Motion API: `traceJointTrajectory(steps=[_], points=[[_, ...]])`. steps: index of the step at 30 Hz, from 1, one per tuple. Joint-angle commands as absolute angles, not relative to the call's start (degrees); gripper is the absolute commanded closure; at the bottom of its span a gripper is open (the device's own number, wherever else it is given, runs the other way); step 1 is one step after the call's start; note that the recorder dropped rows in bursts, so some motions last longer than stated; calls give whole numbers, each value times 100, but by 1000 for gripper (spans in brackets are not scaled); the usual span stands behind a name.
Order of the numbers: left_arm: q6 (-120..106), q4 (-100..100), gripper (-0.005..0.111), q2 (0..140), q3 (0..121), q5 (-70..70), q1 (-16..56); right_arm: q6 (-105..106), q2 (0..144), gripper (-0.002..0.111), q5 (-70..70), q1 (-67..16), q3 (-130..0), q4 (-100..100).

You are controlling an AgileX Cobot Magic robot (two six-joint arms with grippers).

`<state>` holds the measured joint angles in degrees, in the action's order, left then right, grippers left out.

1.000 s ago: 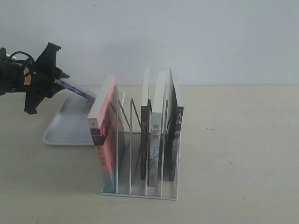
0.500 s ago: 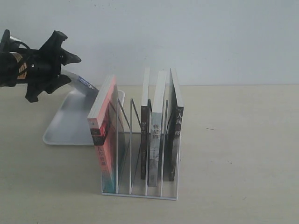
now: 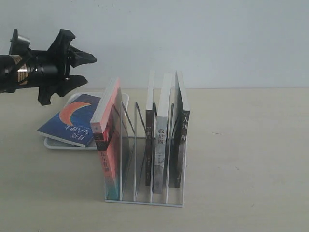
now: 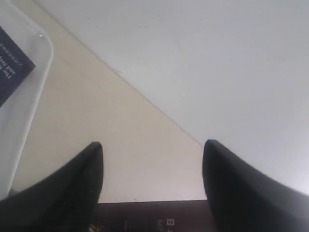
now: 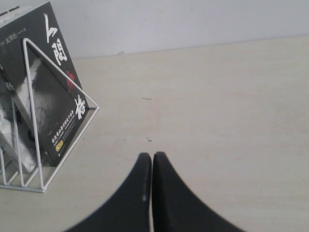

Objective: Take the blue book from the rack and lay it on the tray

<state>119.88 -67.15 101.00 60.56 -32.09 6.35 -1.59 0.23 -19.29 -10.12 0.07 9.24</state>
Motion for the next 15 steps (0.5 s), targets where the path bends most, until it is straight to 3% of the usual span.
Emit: traceJointTrajectory(steps=[1,5,12,15], points=[[12029,-7348,50,9741,6044,-3441,474,-141,0,108,-1919,-978,0,865],[12039,-7950,62,9419,6044,-4025,216,-141,0,108,-1919,-978,0,865],[12039,-8982,103,8972,6007,-5436,-174,-141,0,108,-1919,-978,0,865],[12039,-8941,103,8823,5820,-5773,-174,-141,0,108,-1919,-978,0,865]])
